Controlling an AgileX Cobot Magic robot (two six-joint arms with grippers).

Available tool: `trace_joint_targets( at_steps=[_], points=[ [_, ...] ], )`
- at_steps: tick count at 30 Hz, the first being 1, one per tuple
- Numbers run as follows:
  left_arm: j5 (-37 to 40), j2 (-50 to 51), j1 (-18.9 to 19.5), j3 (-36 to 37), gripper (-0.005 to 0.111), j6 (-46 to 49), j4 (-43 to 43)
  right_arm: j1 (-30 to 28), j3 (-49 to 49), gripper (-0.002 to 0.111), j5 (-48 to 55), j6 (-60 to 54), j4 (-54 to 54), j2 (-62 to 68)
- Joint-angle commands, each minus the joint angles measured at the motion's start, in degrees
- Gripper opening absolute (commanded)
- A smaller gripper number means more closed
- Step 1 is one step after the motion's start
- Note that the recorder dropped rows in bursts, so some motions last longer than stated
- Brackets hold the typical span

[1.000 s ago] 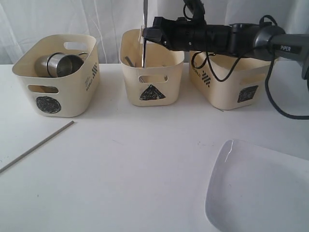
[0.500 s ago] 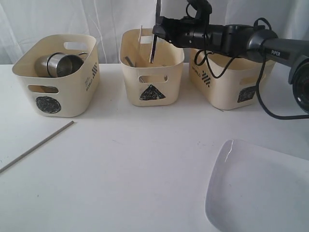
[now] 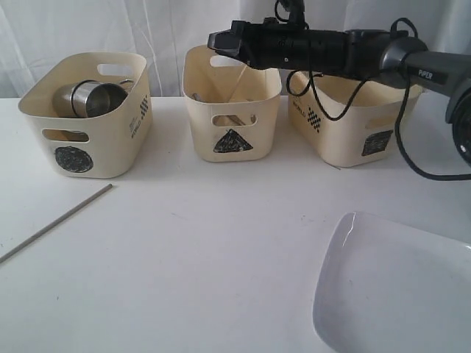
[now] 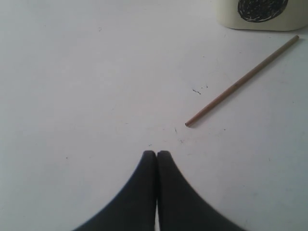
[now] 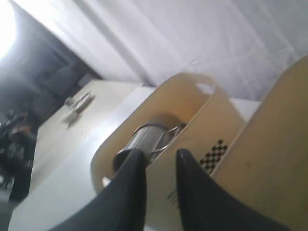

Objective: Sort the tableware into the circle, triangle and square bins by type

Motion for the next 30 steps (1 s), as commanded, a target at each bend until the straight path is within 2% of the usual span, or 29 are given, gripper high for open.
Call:
trace_joint_targets(
  at_steps=[1,6,16,22,30],
  points=[
    [0.0,-0.3,-0.4,0.3,0.0,-0.2,0.1,-0.1,-0.5,0.0,11.5,2.9,-17.3,-5.3],
    [0.0,-0.3,-0.4,0.3,0.0,-0.2,0.1,3.5,-0.5,0.0,17.5,7.3,-40.4,-8.3],
    [0.0,-0.3,-0.4,0.3,0.0,-0.2,0.1,16.9,-0.3,0.0,13.0,6.8,-67.8,-4.1],
    [0.0,-0.3,-0.4,0.3,0.0,-0.2,0.1,24.8,-0.3,0.0,8.4,0.7,-68.4,-1.4],
    [0.0,-0.3,-0.4,0.3,0.0,-0.2,0.1,31.5,-0.3,0.001,-8.8,1.4,-66.8,0.6]
  ],
)
